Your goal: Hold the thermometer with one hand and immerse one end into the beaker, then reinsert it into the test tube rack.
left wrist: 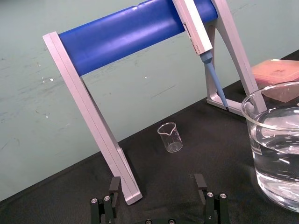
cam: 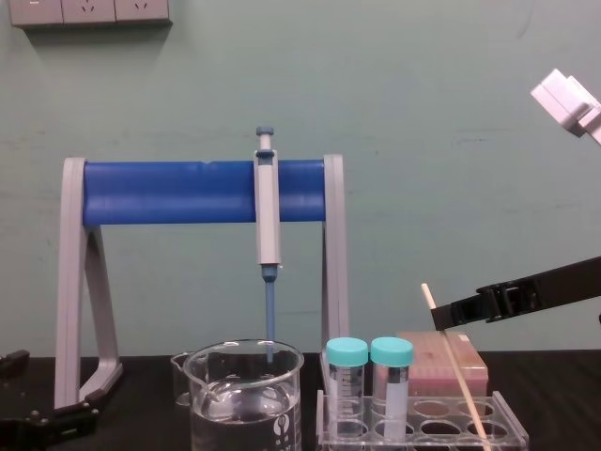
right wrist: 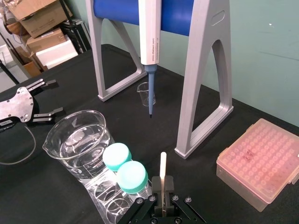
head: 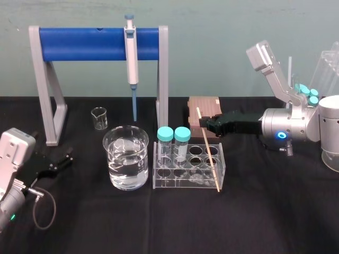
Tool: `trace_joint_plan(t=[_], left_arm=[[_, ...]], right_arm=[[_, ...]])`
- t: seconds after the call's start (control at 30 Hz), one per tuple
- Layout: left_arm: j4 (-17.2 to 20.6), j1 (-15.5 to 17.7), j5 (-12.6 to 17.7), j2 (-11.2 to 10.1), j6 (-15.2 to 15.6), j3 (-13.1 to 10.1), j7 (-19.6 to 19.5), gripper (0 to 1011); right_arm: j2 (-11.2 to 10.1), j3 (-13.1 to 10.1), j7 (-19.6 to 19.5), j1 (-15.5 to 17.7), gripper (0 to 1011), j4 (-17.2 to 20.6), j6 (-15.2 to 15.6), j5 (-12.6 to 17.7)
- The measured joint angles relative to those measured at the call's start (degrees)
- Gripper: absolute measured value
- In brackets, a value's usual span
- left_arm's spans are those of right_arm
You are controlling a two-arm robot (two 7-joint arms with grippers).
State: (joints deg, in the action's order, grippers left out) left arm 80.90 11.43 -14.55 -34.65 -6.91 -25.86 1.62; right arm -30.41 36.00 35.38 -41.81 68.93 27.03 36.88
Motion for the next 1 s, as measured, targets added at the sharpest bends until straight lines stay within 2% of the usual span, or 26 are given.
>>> trace_joint_plan(t=[0.2, 0.37, 0.57, 1.0], left_arm=[[0.0, 0.0, 0.0, 0.0, 0.0, 0.0, 0.0, 1004], [0.0, 0.0, 0.0, 0.0, 0.0, 0.0, 0.0, 1004], [0.0, 0.0, 0.0, 0.0, 0.0, 0.0, 0.0, 1003], [0.0, 0.0, 0.0, 0.0, 0.0, 0.0, 0.0, 1004]], right_arm=[[0.0, 0.0, 0.0, 0.0, 38, 0.0, -0.1, 0.0], [-0.5, -1.1, -0.2, 1.6, 38, 1.0, -2.2, 0.8], [-1.5, -3.1, 0.0, 3.8, 38, 3.2, -5.3, 3.3], [-4.1, -6.2, -0.2, 6.9, 38, 7.8, -9.2, 7.5]])
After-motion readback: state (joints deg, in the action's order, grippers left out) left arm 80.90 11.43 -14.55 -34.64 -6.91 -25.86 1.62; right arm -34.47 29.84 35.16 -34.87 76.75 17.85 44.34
